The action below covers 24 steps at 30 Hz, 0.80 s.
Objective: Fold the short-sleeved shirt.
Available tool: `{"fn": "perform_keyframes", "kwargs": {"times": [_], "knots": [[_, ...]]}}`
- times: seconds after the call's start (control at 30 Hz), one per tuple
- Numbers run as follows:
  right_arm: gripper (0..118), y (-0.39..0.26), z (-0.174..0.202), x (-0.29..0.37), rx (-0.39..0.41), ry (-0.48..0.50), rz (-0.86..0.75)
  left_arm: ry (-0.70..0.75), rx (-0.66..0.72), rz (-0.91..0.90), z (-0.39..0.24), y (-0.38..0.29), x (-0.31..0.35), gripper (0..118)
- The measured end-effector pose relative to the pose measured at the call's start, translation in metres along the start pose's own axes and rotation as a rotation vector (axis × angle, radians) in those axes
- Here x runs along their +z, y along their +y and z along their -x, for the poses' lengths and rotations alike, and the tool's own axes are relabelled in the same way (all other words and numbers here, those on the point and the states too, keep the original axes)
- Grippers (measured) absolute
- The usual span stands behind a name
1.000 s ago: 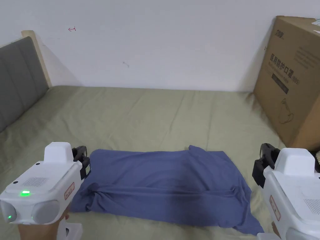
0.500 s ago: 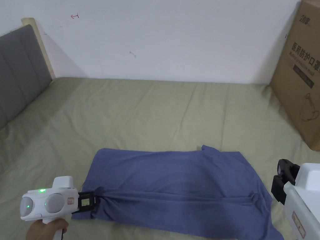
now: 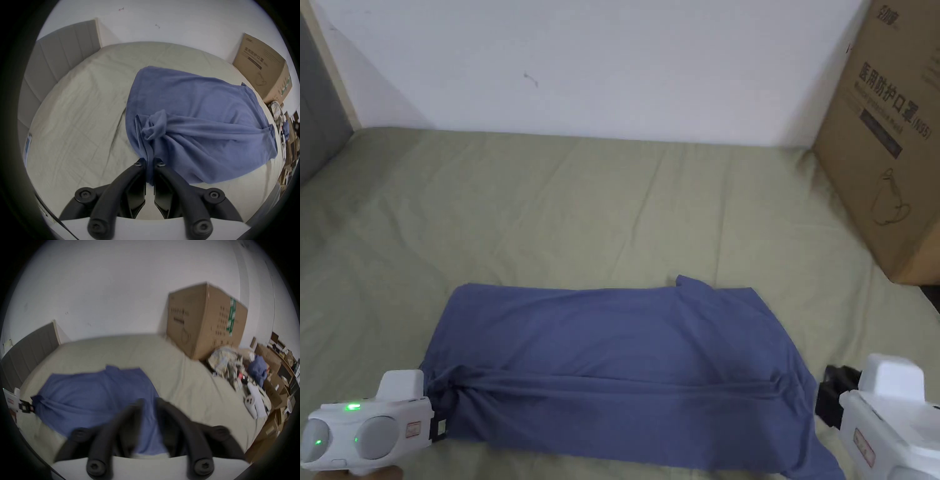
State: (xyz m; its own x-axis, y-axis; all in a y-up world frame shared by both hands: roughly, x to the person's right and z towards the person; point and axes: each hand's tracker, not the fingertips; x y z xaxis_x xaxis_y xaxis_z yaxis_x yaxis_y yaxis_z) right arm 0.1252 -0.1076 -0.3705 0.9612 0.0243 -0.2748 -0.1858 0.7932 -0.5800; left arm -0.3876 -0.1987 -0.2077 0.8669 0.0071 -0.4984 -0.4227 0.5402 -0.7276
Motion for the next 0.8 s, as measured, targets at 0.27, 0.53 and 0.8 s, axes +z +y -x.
{"fn": "perform_keyframes", "kwargs": {"times": [0.27,0.53,0.8], "knots": [[85,-0.066,-0.015,-0.062,-0.057,0.007,0.335,-0.035,0.026,-0.053,0.012,0.011,0.024,5],[3,-0.083,-0.025,-0.076,-0.082,0.093,0.354,-0.049,0.110,-0.032,0.019,0.005,0.023,5],[3,-0.078,-0.049,-0.012,-0.101,0.114,0.230,-0.066,0.140,-0.046,0.033,-0.014,0.054,5]]}}
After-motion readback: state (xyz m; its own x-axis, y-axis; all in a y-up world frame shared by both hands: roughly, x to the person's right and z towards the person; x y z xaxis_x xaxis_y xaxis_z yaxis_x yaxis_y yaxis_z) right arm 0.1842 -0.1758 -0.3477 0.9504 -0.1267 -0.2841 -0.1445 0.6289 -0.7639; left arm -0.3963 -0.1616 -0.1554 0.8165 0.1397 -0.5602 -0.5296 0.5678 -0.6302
